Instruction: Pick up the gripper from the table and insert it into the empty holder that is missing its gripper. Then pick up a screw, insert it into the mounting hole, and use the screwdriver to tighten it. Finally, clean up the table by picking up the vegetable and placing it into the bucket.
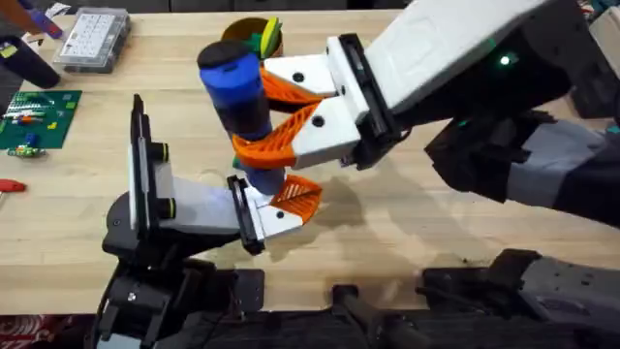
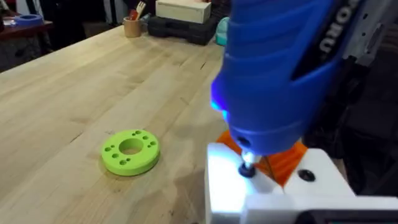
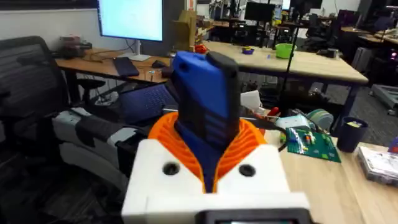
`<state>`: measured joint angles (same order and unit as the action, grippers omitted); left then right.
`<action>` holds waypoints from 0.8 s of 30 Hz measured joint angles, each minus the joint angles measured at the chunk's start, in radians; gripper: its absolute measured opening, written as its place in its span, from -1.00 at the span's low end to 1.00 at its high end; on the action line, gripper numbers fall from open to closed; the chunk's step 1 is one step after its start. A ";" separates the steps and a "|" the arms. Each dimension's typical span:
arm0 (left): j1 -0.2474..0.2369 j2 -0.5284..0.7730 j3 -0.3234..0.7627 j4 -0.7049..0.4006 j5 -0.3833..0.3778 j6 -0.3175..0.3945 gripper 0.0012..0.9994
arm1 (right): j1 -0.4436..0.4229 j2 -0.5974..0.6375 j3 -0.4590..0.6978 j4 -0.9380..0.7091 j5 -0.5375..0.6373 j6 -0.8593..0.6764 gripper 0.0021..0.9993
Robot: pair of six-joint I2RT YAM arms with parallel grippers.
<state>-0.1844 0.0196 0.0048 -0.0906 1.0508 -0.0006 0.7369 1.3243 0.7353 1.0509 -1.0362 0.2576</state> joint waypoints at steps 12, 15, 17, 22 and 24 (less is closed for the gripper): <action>0.000 0.000 0.000 0.000 0.000 0.000 -0.98 | 0.001 0.004 0.000 0.014 0.000 0.005 -0.92; 0.000 0.000 0.000 0.000 0.000 0.000 -0.98 | 0.002 0.012 0.000 0.033 0.004 0.029 -0.91; 0.000 0.000 0.000 0.000 0.000 0.000 -0.98 | 0.001 0.012 0.001 0.033 0.006 0.049 -0.91; 0.000 0.000 0.000 0.001 -0.001 0.000 -0.98 | -0.010 0.018 0.054 -0.001 -0.012 0.107 -0.91; 0.000 0.000 0.000 0.000 -0.001 0.000 -0.98 | -0.017 0.018 0.110 -0.032 -0.027 0.135 -0.91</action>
<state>-0.1844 0.0196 0.0048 -0.0902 1.0500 -0.0002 0.7202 1.3422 0.8451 1.0185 -1.0630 0.3925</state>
